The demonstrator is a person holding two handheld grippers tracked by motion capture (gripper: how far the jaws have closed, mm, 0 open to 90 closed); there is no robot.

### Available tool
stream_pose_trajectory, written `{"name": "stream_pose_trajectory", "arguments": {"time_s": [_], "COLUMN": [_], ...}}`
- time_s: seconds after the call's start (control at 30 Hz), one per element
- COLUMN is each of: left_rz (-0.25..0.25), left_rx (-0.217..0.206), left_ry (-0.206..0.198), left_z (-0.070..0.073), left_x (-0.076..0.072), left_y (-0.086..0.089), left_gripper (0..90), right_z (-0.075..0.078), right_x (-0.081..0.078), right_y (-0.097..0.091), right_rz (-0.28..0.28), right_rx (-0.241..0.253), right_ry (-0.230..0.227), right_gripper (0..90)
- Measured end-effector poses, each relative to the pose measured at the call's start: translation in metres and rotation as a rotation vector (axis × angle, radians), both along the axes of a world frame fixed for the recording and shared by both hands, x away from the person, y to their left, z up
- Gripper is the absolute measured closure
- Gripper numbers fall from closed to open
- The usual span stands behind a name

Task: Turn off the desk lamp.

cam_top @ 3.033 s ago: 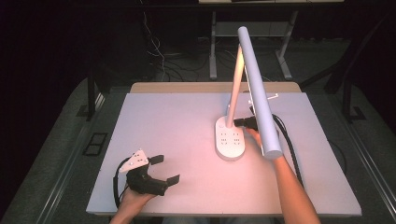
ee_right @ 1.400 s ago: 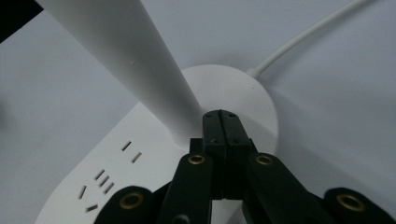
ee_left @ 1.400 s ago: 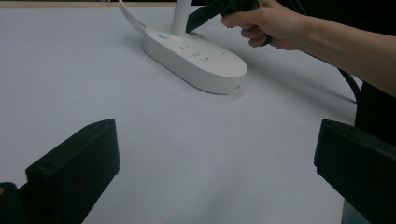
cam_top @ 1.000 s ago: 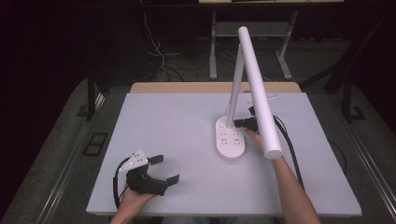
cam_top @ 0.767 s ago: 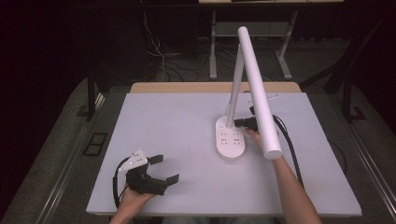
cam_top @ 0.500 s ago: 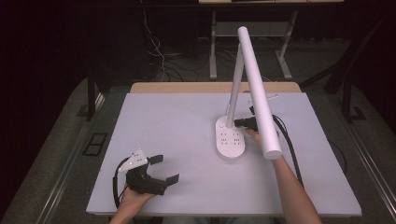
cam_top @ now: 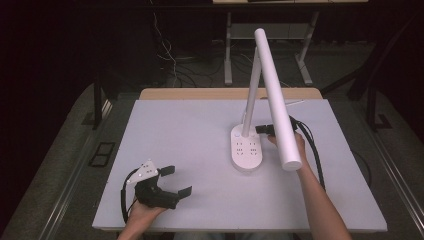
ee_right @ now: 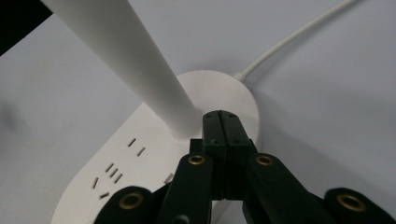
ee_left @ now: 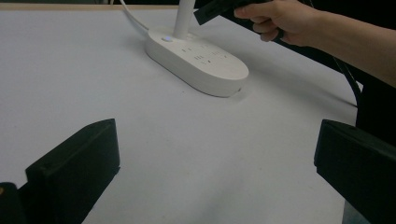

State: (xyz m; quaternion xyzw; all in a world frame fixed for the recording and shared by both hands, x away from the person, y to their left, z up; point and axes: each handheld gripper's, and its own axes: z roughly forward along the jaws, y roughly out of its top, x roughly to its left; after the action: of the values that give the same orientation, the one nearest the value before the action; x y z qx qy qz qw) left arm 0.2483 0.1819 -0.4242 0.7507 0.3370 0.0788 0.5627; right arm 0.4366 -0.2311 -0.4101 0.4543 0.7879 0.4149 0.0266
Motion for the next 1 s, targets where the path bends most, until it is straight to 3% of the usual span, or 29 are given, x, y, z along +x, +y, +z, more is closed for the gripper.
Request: {"name": "stream_pose_trajectory", "arguments": {"time_s": [0.27,0.4,0.6,0.67,0.7,0.8,0.93,0.97,1.0], "left_rz": [-0.003,-0.007,-0.006,-0.005,-0.005,-0.004,-0.001,-0.001,0.000], "left_rx": [0.003,0.004,-0.001,-0.002,-0.002,-0.002,0.000,0.001,0.000], "left_ry": [-0.002,-0.004,-0.005,-0.006,-0.006,-0.007,-0.005,-0.005,-0.005], "left_z": [0.000,0.001,0.001,0.001,0.001,0.001,0.001,0.001,0.001], "left_x": [-0.001,-0.001,-0.002,-0.002,-0.002,-0.002,-0.002,-0.001,-0.001], "left_y": [0.000,-0.001,-0.002,-0.002,-0.002,-0.002,-0.001,-0.001,-0.001], "left_gripper": [0.0,0.0,0.0,0.0,0.0,0.0,0.0,0.0,0.0], "right_z": [0.017,0.024,0.032,0.032,0.033,0.033,0.035,0.036,0.036], "right_x": [-0.011,-0.019,-0.042,-0.044,-0.052,-0.058,-0.073,-0.079,-0.079], "right_y": [-0.012,-0.020,-0.035,-0.037,-0.041,-0.044,-0.051,-0.052,-0.052], "right_rz": [-0.009,-0.020,-0.056,-0.059,-0.069,-0.078,-0.085,-0.096,-0.096], "right_rx": [-0.002,0.006,0.033,0.036,0.040,0.045,0.061,0.064,0.064], "right_ry": [-0.030,-0.025,-0.050,-0.049,-0.065,-0.072,-0.074,-0.074,-0.074], "right_gripper": [90.0,81.1,60.7,57.8,50.6,45.0,24.8,14.5,14.5]}}
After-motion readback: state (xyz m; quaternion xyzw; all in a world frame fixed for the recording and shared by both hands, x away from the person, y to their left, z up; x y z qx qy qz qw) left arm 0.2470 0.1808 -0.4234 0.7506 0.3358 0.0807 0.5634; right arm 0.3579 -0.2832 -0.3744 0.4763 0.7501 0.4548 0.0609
